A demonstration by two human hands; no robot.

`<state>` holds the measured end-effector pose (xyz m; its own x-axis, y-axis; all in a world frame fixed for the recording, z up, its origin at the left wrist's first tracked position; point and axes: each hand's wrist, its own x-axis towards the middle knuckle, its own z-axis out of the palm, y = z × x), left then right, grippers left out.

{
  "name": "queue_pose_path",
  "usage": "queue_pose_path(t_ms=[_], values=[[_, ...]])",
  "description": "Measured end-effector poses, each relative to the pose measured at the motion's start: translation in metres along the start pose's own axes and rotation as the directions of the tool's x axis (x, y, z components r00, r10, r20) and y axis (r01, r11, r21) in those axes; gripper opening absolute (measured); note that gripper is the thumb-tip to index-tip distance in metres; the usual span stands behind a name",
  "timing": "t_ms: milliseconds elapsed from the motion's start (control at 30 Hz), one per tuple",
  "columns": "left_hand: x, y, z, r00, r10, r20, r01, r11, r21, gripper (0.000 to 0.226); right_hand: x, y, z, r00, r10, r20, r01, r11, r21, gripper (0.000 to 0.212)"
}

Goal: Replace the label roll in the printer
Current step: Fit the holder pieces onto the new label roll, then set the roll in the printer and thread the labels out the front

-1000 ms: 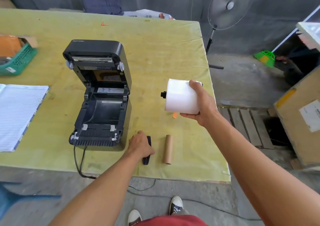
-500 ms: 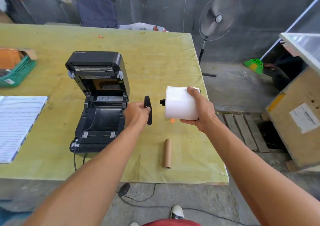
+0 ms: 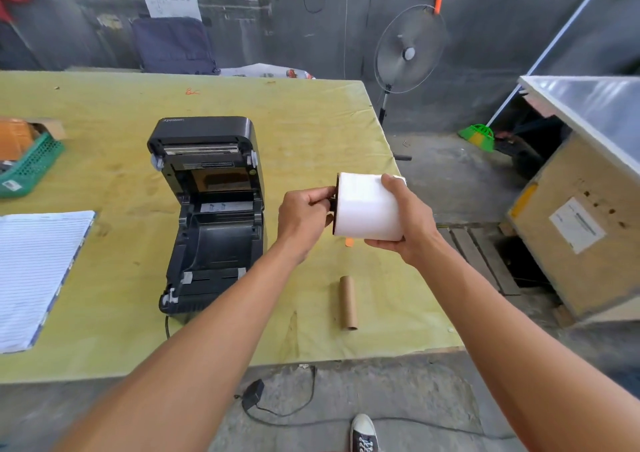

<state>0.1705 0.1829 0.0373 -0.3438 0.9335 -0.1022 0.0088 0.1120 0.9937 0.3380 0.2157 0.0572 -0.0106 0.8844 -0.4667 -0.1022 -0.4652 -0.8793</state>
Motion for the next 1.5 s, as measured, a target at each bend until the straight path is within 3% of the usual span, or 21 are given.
queue_pose_path(t_ms=[200, 267, 333, 533, 667, 767, 900, 1000, 1133, 1500], values=[[-0.022, 0.001, -0.021, 0.996, -0.079, -0.038, 0.079, 0.997, -0.009, 0.016, -0.020, 0.018, 0.022, 1.000, -0.003, -0.025, 0.004, 1.000, 0.010, 0.071], [-0.029, 0.001, -0.026, 0.993, -0.110, -0.035, 0.109, 0.993, -0.041, 0.046, -0.026, 0.023, 0.032, 0.999, -0.011, -0.033, 0.011, 1.000, -0.015, 0.068], [-0.034, 0.000, -0.033, 0.996, -0.078, -0.035, 0.079, 0.997, 0.016, 0.058, -0.031, 0.029, 0.040, 0.999, -0.018, -0.032, 0.016, 0.999, -0.038, 0.067], [-0.049, -0.001, -0.056, 1.000, -0.011, -0.009, 0.012, 0.998, 0.059, 0.038, -0.041, 0.039, 0.064, 1.000, -0.011, -0.016, 0.010, 0.999, -0.044, 0.070], [-0.051, 0.000, -0.066, 0.997, -0.033, 0.066, 0.035, 0.999, -0.034, 0.009, -0.041, 0.037, 0.078, 1.000, -0.015, 0.006, 0.015, 0.999, -0.049, 0.072], [-0.051, 0.006, -0.069, 0.995, -0.054, 0.087, 0.065, 0.988, -0.137, 0.012, -0.035, 0.032, 0.086, 0.999, -0.029, 0.038, 0.032, 0.996, -0.085, 0.071], [-0.045, 0.011, -0.073, 0.998, -0.055, 0.011, 0.056, 0.977, -0.207, 0.018, -0.028, 0.022, 0.094, 0.994, -0.047, 0.100, 0.058, 0.992, -0.116, 0.073], [-0.041, 0.012, -0.076, 0.995, -0.064, -0.070, 0.046, 0.971, -0.235, 0.020, -0.024, 0.018, 0.096, 0.972, -0.040, 0.231, 0.069, 0.991, -0.116, 0.085], [-0.040, 0.012, -0.085, 0.979, -0.122, -0.164, 0.064, 0.943, -0.326, 0.015, -0.024, 0.018, 0.096, 0.919, -0.079, 0.385, 0.135, 0.984, -0.120, 0.061], [-0.056, -0.004, -0.127, 0.941, -0.135, -0.311, 0.043, 0.957, -0.287, 0.016, -0.028, 0.041, 0.129, 0.875, -0.215, 0.433, 0.354, 0.895, -0.271, 0.056]])
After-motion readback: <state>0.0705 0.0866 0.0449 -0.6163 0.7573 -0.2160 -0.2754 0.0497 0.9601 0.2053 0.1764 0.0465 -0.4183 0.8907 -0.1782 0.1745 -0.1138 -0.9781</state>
